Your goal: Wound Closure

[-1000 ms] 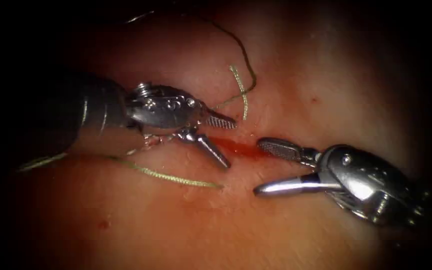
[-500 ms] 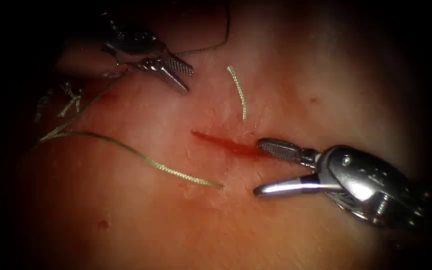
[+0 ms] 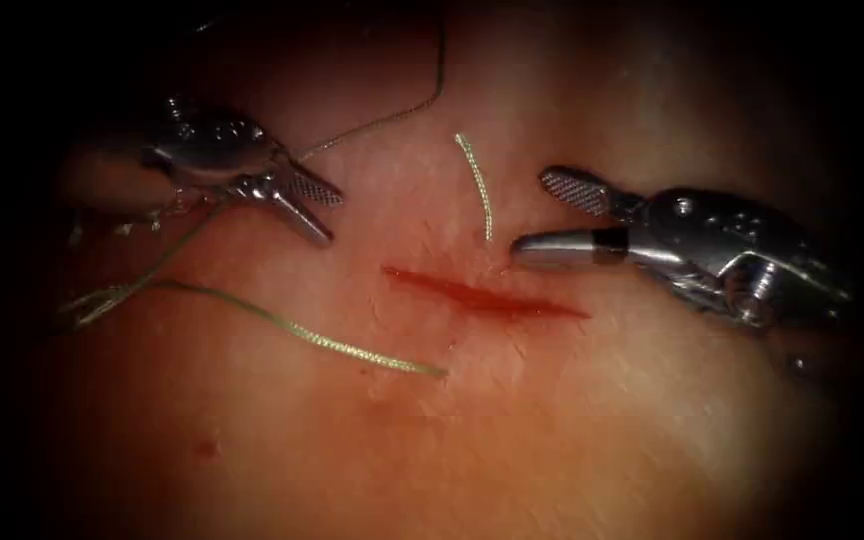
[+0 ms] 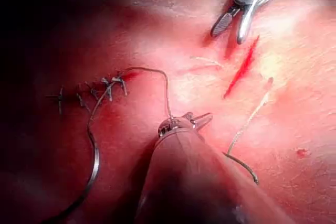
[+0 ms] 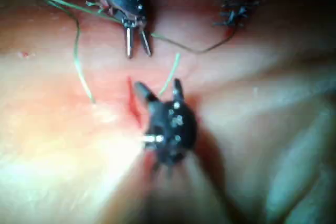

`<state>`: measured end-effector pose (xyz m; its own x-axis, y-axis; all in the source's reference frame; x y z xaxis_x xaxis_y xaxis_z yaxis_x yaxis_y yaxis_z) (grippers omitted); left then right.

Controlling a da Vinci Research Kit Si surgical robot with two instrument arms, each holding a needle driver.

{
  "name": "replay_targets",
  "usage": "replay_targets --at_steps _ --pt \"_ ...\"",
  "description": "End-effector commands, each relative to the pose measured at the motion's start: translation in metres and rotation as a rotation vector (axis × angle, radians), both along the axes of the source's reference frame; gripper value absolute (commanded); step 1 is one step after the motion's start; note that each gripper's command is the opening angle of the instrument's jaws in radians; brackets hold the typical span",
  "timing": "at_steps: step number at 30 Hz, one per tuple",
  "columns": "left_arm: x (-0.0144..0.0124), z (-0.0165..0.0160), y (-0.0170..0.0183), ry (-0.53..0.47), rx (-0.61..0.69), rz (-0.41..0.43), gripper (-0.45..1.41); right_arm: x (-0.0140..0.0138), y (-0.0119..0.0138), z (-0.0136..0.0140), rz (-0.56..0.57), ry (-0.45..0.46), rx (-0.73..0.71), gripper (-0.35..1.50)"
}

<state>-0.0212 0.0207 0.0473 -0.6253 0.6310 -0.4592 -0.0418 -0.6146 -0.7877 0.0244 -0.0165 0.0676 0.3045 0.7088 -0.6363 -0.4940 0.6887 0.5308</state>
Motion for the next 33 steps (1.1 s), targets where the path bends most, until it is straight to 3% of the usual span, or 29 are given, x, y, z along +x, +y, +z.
replay_targets --at_steps 1,7,11,13,15,22,33 --pt "-0.0005 0.0001 0.0000 -0.015 0.004 -0.011 0.36 0.0016 0.0001 0.0021 -0.027 -0.015 0.009 0.61" --pt "-0.0002 -0.0015 -0.0006 -0.034 0.009 -0.031 0.36 0.0036 -0.0012 0.0048 -0.063 -0.002 0.071 0.54" --pt "0.0003 -0.0021 -0.0010 -0.043 0.004 -0.040 0.36 0.0039 -0.0011 0.0045 -0.074 0.010 0.080 0.47" --pt "0.0006 -0.0023 -0.0014 -0.043 0.001 -0.045 0.36 0.0041 -0.0008 0.0042 -0.077 0.007 0.087 0.22" --pt "0.0008 -0.0024 -0.0017 -0.044 0.000 -0.049 0.34 0.0043 -0.0008 0.0042 -0.094 0.012 0.096 -0.35" --pt "0.0006 -0.0038 -0.0031 -0.049 -0.015 -0.053 0.34 0.0038 0.0003 0.0048 -0.079 -0.030 0.094 -0.35" --pt "-0.0002 -0.0102 -0.0029 -0.098 -0.018 -0.061 0.34 0.0028 0.0034 0.0005 0.001 -0.012 0.069 -0.35"
